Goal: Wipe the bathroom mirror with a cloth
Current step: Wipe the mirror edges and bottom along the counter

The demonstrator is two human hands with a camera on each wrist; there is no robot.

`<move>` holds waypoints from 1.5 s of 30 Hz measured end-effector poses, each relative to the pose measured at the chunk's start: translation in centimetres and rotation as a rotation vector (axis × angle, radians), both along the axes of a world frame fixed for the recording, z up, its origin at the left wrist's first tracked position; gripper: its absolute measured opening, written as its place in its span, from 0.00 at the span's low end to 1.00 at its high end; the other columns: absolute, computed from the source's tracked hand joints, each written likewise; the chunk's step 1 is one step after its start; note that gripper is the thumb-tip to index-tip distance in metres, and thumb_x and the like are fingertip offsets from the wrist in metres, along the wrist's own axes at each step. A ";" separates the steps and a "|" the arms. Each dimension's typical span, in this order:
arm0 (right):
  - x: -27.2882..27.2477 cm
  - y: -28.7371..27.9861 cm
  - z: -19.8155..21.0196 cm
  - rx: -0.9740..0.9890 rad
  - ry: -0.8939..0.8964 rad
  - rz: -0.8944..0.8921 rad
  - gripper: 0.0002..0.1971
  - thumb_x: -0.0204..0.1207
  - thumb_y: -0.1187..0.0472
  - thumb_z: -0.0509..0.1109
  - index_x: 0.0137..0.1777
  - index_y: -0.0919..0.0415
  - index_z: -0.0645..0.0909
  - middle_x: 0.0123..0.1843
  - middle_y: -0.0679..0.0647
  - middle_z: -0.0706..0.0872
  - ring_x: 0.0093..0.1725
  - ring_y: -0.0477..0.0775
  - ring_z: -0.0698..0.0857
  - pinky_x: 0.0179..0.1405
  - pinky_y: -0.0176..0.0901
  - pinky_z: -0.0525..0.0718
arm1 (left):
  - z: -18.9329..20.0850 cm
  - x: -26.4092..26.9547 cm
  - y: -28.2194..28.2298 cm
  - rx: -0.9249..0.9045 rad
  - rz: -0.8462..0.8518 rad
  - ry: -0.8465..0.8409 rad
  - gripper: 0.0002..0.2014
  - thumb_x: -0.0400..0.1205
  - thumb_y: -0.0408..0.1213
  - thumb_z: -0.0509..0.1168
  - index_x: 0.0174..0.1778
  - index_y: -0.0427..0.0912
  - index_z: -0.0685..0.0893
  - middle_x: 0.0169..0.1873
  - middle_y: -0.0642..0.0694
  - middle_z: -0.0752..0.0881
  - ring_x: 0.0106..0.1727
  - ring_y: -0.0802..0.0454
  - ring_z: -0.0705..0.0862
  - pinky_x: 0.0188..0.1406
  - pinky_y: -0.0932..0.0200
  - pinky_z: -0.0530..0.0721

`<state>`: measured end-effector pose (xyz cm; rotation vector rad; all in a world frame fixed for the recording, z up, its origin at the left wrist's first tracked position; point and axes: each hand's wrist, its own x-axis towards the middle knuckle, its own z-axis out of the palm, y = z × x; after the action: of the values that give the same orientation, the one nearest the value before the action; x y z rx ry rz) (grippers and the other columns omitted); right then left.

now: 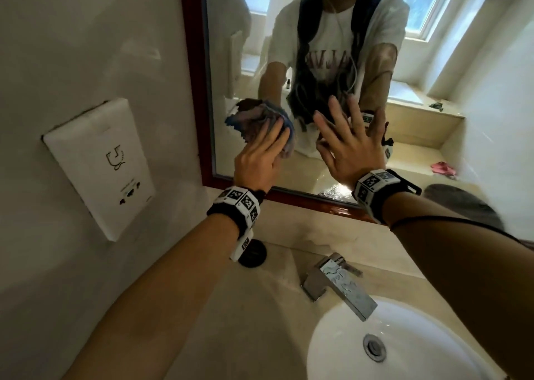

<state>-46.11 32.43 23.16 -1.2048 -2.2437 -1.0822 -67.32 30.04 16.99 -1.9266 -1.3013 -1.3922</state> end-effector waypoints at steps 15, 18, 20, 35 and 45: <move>-0.1 0.6 -0.9 0.054 0.018 -0.003 0.31 0.87 0.42 0.49 0.87 0.48 0.46 0.88 0.55 0.48 0.85 0.64 0.46 0.76 0.75 0.41 | -8.6 1.7 -1.5 -0.139 -0.059 0.214 0.24 0.74 0.22 0.65 0.66 0.41 0.86 0.72 0.42 0.81 0.77 0.43 0.75 0.73 0.43 0.75; 0.1 0.4 -0.6 0.036 -0.012 -0.006 0.31 0.87 0.43 0.49 0.87 0.47 0.45 0.88 0.55 0.47 0.86 0.64 0.45 0.76 0.75 0.41 | -4.5 2.0 -1.0 -0.053 -0.031 0.217 0.24 0.77 0.24 0.60 0.66 0.43 0.86 0.73 0.42 0.80 0.77 0.43 0.74 0.75 0.40 0.72; 0.6 -0.1 -0.2 0.023 -0.039 0.003 0.32 0.86 0.44 0.51 0.87 0.47 0.46 0.88 0.54 0.48 0.86 0.63 0.46 0.77 0.75 0.41 | -1.9 2.4 -0.5 -0.023 -0.016 0.204 0.24 0.79 0.26 0.58 0.68 0.44 0.85 0.74 0.42 0.78 0.78 0.42 0.72 0.77 0.37 0.68; 12.1 -1.9 3.4 -0.049 -0.081 -0.186 0.40 0.79 0.38 0.63 0.86 0.44 0.47 0.89 0.54 0.43 0.86 0.67 0.44 0.69 0.90 0.48 | -7.3 7.3 -1.2 -0.141 -0.044 0.173 0.24 0.74 0.24 0.59 0.62 0.44 0.89 0.71 0.43 0.82 0.75 0.43 0.77 0.64 0.41 0.83; 12.2 -1.3 2.8 -0.026 -0.055 -0.124 0.40 0.80 0.36 0.61 0.87 0.44 0.46 0.89 0.55 0.45 0.86 0.67 0.45 0.69 0.89 0.43 | -5.9 9.8 -1.8 -0.187 -0.084 0.265 0.28 0.70 0.20 0.59 0.63 0.44 0.88 0.73 0.42 0.79 0.75 0.40 0.76 0.62 0.39 0.84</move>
<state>-33.90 31.11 26.00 -1.3563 -2.2555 -1.1491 -57.53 28.25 11.06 -2.2243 -1.2723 -1.0369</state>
